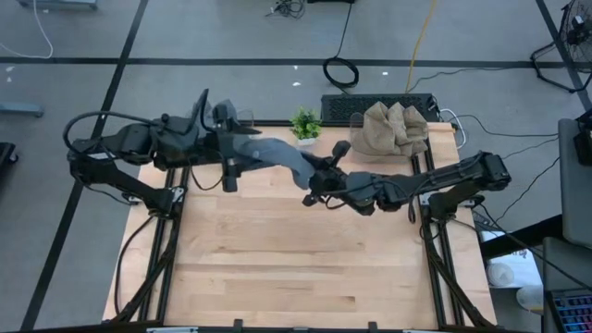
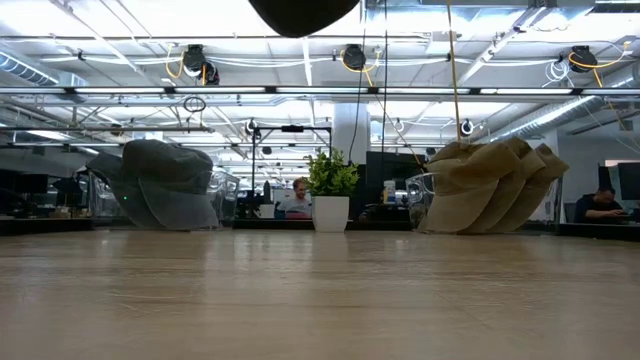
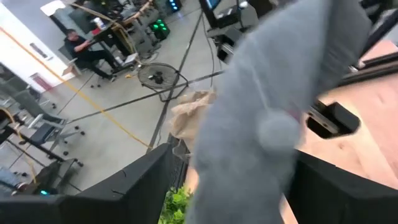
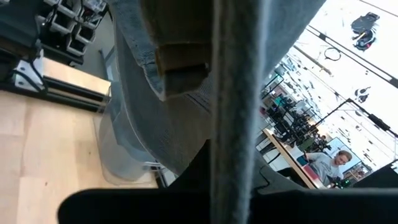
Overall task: Pick & Place hat
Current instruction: Put the blue cap into the left transparent bin
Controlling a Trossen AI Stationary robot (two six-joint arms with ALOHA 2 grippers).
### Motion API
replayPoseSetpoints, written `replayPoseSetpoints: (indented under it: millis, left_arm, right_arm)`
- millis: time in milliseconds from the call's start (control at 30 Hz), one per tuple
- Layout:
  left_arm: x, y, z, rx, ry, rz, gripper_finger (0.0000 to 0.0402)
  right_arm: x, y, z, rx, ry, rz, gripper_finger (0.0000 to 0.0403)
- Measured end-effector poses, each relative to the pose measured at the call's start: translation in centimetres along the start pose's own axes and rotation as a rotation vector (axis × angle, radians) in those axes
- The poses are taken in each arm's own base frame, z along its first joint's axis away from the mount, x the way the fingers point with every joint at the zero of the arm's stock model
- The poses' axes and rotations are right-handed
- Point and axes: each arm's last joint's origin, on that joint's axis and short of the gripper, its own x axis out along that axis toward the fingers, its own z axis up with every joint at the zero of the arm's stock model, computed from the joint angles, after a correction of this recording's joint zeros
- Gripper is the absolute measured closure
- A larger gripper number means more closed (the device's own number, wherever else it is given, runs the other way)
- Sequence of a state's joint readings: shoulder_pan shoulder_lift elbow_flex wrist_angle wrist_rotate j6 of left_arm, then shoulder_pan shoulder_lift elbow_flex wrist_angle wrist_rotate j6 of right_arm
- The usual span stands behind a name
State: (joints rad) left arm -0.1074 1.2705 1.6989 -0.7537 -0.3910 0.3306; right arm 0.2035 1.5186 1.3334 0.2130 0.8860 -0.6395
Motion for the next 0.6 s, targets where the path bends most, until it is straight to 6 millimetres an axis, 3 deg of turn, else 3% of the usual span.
replayPoseSetpoints:
  millis: [200, 300, 433, 600]
  left_arm:
    - [-0.13, 0.03, -0.04, -0.025, 0.001, -0.005, 0.0117]
    - [-0.12, -0.05, -0.09, -0.034, 0.002, -0.025, 0.0138]
    - [-0.12, -0.05, -0.08, -0.048, 0.001, -0.025, 0.0211]
    - [-0.11, -0.02, 0.01, -0.049, -0.008, -0.022, 0.0343]
  right_arm:
    - [0.22, -0.20, -0.27, -0.014, 0.016, 0.000, 0.0403]
    - [0.37, -0.24, -0.39, -0.018, 0.022, -0.002, 0.0403]
    - [0.59, -0.36, -0.54, -0.024, 0.020, 0.010, 0.0403]
    - [0.62, -0.13, -0.66, -0.042, 0.001, 0.066, 0.0403]
